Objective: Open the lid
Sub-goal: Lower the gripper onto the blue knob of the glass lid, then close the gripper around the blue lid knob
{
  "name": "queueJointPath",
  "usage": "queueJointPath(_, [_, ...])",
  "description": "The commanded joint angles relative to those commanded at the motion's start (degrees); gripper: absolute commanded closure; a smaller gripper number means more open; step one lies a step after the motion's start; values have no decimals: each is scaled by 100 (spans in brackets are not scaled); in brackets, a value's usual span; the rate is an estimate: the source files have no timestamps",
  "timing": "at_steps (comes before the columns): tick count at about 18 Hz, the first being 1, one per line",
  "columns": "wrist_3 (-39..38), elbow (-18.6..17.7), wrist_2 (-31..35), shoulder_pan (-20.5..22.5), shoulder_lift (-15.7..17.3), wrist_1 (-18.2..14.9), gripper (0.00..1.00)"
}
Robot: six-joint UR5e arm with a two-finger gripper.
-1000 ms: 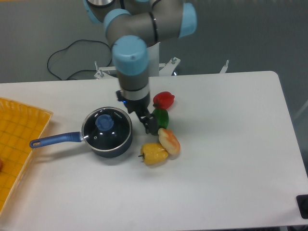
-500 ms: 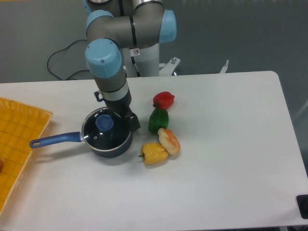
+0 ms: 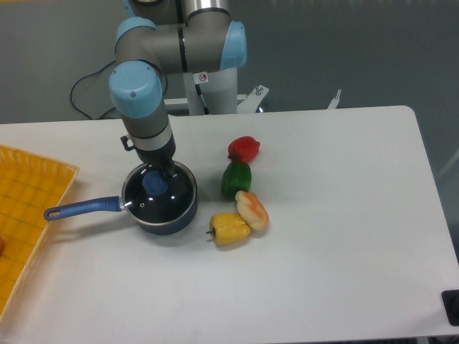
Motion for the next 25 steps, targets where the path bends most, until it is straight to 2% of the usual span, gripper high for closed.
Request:
queueJointPath(7, [-35, 9, -9, 0, -44, 62, 0])
queueJointPath(13, [-193, 0, -9, -17, -105, 299, 0])
queueJointPath(25, [-272, -26, 18, -70, -123, 290, 0])
